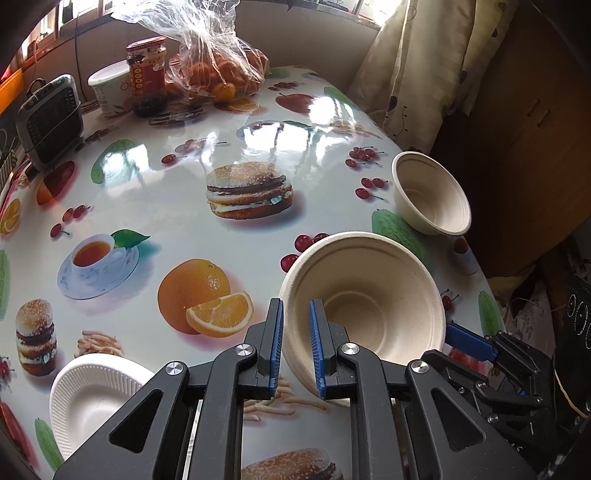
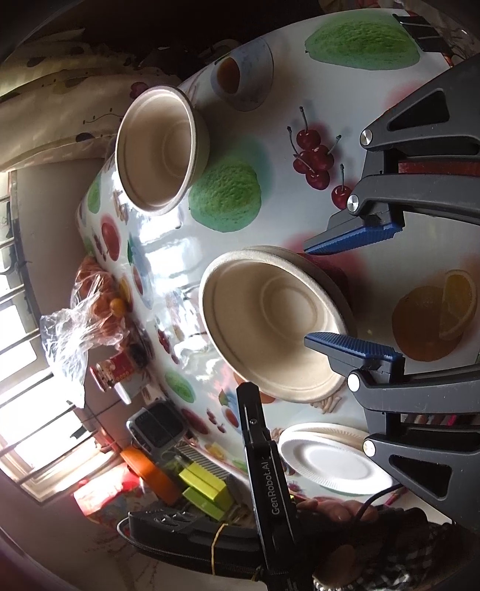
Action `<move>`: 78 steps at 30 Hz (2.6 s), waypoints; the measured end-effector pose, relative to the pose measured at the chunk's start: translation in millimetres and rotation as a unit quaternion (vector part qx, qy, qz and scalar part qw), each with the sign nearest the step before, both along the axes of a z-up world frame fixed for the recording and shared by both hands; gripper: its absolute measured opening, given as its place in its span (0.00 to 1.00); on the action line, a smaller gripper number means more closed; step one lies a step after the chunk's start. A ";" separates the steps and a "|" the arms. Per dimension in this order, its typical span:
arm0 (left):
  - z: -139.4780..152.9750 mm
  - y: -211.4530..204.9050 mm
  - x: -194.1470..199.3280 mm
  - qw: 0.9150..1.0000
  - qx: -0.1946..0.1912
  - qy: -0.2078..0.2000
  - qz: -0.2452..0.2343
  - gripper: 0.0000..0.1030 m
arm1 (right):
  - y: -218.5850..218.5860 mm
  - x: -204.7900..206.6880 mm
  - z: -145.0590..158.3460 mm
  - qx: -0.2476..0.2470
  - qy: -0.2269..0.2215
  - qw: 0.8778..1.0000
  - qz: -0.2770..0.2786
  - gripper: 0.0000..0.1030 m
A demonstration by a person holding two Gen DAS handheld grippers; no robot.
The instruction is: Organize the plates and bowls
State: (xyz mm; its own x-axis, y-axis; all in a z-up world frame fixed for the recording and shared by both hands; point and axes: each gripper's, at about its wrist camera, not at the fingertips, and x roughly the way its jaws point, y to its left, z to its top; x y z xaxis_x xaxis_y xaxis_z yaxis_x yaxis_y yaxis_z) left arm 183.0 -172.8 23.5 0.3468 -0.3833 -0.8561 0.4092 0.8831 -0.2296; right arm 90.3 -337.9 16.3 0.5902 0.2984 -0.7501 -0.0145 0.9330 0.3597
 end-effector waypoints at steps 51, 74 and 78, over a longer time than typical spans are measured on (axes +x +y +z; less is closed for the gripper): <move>29.4 -117.4 52.1 0.992 0.026 -0.106 -0.061 0.49 | -112.7 47.8 17.0 -0.178 -0.038 0.971 -0.152 0.58; -12.7 -161.0 85.2 0.995 0.028 -0.027 -0.087 0.31 | -129.8 74.8 -1.1 -0.176 -0.024 0.972 -0.156 0.47; -16.3 -166.6 83.6 0.995 0.027 -0.021 -0.093 0.25 | -130.7 76.6 -2.6 -0.173 -0.023 0.972 -0.156 0.41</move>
